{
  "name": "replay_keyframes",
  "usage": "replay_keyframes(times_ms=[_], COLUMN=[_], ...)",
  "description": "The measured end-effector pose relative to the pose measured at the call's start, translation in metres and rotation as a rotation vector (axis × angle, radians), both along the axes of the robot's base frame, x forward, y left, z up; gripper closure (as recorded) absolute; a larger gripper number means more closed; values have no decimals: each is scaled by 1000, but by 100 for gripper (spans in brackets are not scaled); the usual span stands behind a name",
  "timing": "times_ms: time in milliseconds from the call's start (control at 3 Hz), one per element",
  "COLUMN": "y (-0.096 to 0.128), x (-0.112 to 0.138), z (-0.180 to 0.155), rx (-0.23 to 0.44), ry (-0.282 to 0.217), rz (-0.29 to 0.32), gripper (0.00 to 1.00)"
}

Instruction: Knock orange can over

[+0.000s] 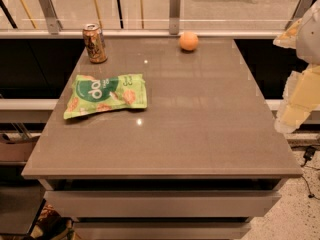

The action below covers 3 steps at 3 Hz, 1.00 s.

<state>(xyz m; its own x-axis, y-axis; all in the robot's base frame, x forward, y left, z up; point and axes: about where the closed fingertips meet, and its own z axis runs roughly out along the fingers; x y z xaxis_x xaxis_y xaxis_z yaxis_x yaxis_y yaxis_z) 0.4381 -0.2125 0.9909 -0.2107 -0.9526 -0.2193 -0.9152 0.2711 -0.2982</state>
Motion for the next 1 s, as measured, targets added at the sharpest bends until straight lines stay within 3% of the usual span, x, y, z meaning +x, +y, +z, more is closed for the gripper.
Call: replay_keyframes(times_ms=[333,667,1000], y=[-1,-4,-10], x=[2,18,44], z=[3,10,17], rx=[7,36,138], ry=[-14,-68,-144], rz=[-2,-8,-43], gripper=[0,0,0])
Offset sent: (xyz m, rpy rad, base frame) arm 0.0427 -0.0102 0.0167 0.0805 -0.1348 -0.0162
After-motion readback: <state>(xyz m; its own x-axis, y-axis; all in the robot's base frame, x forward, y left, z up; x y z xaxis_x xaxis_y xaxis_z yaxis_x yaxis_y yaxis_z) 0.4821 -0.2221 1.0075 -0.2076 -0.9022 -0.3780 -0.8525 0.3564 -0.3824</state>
